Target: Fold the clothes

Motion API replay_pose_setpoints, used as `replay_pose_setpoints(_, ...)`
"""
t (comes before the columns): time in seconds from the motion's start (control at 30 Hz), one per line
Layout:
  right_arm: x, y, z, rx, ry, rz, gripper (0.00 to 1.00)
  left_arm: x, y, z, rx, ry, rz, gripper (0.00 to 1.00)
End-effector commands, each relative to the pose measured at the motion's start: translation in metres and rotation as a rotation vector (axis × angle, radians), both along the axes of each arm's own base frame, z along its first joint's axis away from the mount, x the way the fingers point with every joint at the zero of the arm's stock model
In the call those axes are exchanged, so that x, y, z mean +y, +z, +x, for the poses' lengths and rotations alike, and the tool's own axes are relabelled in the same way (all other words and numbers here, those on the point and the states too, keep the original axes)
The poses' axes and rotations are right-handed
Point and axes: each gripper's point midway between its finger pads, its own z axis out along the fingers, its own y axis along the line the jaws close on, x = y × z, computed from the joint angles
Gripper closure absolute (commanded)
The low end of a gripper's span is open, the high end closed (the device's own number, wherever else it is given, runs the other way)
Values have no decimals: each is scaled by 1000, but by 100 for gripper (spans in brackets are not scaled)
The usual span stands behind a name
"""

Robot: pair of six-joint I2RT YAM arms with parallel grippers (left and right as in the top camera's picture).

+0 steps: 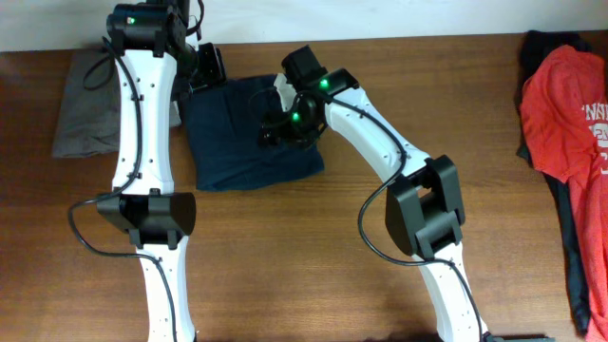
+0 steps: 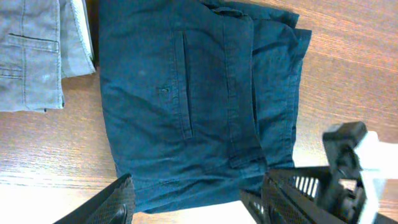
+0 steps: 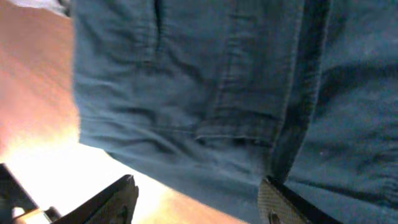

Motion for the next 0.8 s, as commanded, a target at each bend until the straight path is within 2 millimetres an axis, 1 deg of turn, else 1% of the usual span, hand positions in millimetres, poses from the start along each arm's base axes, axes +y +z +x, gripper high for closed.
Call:
replay_pose_setpoints(0.0, -14, -24, 12, -56, -27, -130, 32, 6, 6, 0, -16, 6, 14, 35)
replay_pose_setpoints(0.07, -18, -30, 15, -51, -36, -142, 32, 6, 5, 0, -15, 6, 14, 35)
replay_pose_setpoints(0.17, -17, -39, 14, -27, -34, -132, 32, 6, 5, -1, -12, 6, 15, 35)
replay_pose_setpoints(0.3, -6, -37, 11, -11, -14, -75, 32, 6, 5, 0, -13, 6, 15, 35)
replay_pose_setpoints(0.5, -6, -37, 12, -11, -20, -70, 34, 6, 5, -1, -13, 6, 15, 35)
replay_pose_setpoints(0.53, -5, -37, 12, -12, -20, -70, 38, 6, 5, -1, -13, 6, 15, 35)
replay_pose_setpoints(0.63, -5, -37, 12, -11, -20, -69, 46, 6, 5, 0, -13, 6, 15, 35)
replay_pose_setpoints(0.73, -4, -37, 11, -10, -20, -70, 48, 6, 5, 0, -13, 6, 15, 35)
replay_pose_setpoints(0.77, -2, -37, 10, -12, -16, -68, 52, 6, 5, 0, -13, 6, 15, 35)
